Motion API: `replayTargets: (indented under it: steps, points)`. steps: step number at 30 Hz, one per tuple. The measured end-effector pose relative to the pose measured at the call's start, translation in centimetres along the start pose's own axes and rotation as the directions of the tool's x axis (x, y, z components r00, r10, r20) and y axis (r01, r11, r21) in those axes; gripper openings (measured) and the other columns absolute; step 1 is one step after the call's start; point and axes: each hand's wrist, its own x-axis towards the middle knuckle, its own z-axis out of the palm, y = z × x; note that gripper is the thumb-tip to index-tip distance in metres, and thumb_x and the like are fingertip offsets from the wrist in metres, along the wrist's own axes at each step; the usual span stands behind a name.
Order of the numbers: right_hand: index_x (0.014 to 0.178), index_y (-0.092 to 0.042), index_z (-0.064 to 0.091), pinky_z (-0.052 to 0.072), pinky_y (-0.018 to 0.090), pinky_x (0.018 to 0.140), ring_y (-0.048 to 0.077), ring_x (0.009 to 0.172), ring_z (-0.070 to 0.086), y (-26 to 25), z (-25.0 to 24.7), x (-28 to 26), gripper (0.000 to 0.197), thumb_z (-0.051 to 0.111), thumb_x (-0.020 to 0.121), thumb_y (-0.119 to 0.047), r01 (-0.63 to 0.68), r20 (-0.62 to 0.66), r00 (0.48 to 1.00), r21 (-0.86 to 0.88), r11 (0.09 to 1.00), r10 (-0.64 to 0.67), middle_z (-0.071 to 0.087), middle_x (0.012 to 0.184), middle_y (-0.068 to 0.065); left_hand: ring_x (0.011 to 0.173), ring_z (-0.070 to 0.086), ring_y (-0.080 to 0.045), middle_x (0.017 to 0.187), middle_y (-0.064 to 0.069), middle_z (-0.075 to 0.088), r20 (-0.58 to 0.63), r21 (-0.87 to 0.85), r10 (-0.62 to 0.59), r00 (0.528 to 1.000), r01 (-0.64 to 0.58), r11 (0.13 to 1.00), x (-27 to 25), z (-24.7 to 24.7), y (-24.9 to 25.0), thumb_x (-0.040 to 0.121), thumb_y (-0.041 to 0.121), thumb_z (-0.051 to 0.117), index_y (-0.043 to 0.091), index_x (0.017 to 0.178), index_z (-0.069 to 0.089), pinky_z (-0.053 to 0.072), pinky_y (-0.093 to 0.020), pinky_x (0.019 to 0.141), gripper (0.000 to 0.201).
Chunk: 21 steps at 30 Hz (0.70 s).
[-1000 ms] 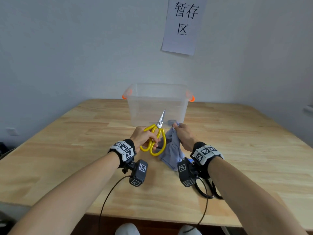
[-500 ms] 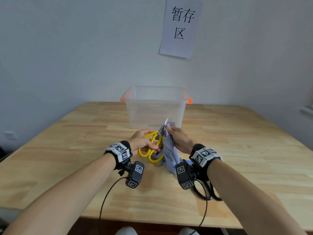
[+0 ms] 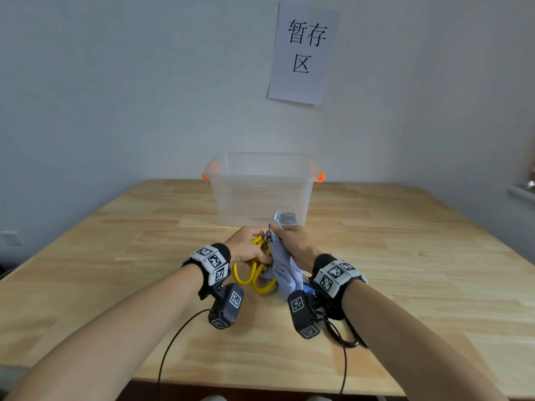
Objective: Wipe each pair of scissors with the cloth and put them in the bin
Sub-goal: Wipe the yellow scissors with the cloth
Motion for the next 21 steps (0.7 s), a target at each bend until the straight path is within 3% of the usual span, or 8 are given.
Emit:
replayTargets:
  steps: [2, 4, 7, 10, 13, 15, 18, 21]
  points:
    - [0.057, -0.013, 0.058, 0.044, 0.023, 0.059, 0.011, 0.057, 0.051, -0.1, 0.0, 0.0, 0.046, 0.06, 0.099, -0.032, 0.005, -0.04, 0.999, -0.085, 0.996, -0.008, 0.056, 0.054, -0.002, 0.052, 0.063, -0.01, 0.07, -0.003, 0.064, 0.02, 0.011, 0.004, 1.0, -0.004, 1.0, 0.1, 0.2, -0.5, 0.072, -0.009, 0.08, 0.008, 0.081, 0.06, 0.052, -0.023, 0.05, 0.028]
    - [0.062, -0.011, 0.061, 0.048, 0.029, 0.068, 0.016, 0.065, 0.056, 0.1, -0.3, 0.3, 0.043, 0.059, 0.099, -0.033, 0.016, -0.06, 0.998, -0.116, 0.993, -0.023, 0.06, 0.064, 0.004, 0.049, 0.059, -0.005, 0.067, 0.0, 0.062, 0.039, 0.019, 0.023, 0.999, -0.023, 1.0, 0.0, 0.3, -0.8, 0.074, -0.009, 0.079, 0.01, 0.078, 0.06, 0.047, -0.019, 0.047, 0.027]
    - [0.069, -0.005, 0.067, 0.054, 0.041, 0.079, 0.028, 0.076, 0.065, 0.2, -0.7, 0.6, 0.043, 0.059, 0.098, -0.035, 0.035, -0.095, 0.994, -0.098, 0.995, -0.045, 0.068, 0.076, 0.015, 0.056, 0.061, -0.009, 0.07, -0.002, 0.063, 0.086, -0.012, 0.042, 0.995, -0.041, 0.999, -0.1, 0.3, -1.1, 0.074, -0.01, 0.079, 0.009, 0.078, 0.062, 0.052, -0.022, 0.055, 0.026]
    - [0.077, 0.003, 0.07, 0.057, 0.05, 0.085, 0.036, 0.084, 0.069, -0.1, -1.3, 1.2, 0.042, 0.059, 0.098, -0.032, 0.036, -0.123, 0.992, -0.031, 0.999, -0.039, 0.071, 0.089, 0.027, 0.064, 0.064, -0.017, 0.075, -0.007, 0.064, 0.12, -0.027, 0.035, 0.992, -0.032, 0.999, -0.2, 0.2, -1.3, 0.074, -0.011, 0.079, -0.004, 0.088, 0.064, 0.058, -0.031, 0.065, 0.022]
    - [0.079, 0.001, 0.069, 0.055, 0.048, 0.086, 0.031, 0.082, 0.065, -0.8, -1.7, 1.0, 0.039, 0.058, 0.099, -0.03, 0.031, -0.148, 0.989, 0.018, 0.999, -0.028, 0.068, 0.085, 0.021, 0.065, 0.063, -0.018, 0.076, -0.008, 0.063, 0.125, -0.053, 0.033, 0.992, -0.027, 0.998, -0.2, 0.3, -1.2, 0.074, -0.012, 0.079, -0.011, 0.101, 0.063, 0.059, -0.033, 0.066, 0.031]
    - [0.079, 0.001, 0.072, 0.055, 0.045, 0.084, 0.028, 0.081, 0.066, -0.7, -1.6, 0.6, 0.04, 0.059, 0.099, -0.031, 0.014, -0.105, 0.994, 0.032, 0.999, -0.011, 0.07, 0.082, 0.016, 0.063, 0.061, -0.015, 0.072, -0.004, 0.062, 0.102, -0.076, 0.042, 0.994, -0.034, 0.997, 0.0, 0.4, -1.3, 0.075, -0.012, 0.078, -0.004, 0.097, 0.064, 0.057, -0.027, 0.061, 0.027]
    - [0.068, -0.012, 0.071, 0.054, 0.043, 0.087, 0.027, 0.086, 0.066, -0.1, -1.0, -0.2, 0.04, 0.058, 0.1, -0.032, 0.016, -0.01, 1.0, -0.009, 1.0, -0.016, 0.071, 0.082, 0.011, 0.064, 0.059, -0.014, 0.07, -0.001, 0.061, 0.065, -0.11, 0.049, 0.997, -0.042, 0.993, 0.1, 0.3, -1.4, 0.075, -0.013, 0.077, 0.005, 0.09, 0.066, 0.057, -0.026, 0.062, 0.026]
    - [0.069, -0.008, 0.065, 0.053, 0.036, 0.074, 0.024, 0.078, 0.062, -0.1, -1.6, 0.0, 0.04, 0.058, 0.1, -0.032, 0.032, -0.052, 0.998, -0.013, 0.999, -0.033, 0.066, 0.078, 0.011, 0.06, 0.063, -0.016, 0.068, -0.004, 0.06, 0.137, -0.145, 0.028, 0.99, -0.008, 0.989, -0.1, 0.2, -1.6, 0.077, -0.017, 0.073, 0.003, 0.087, 0.064, 0.06, -0.032, 0.059, 0.025]
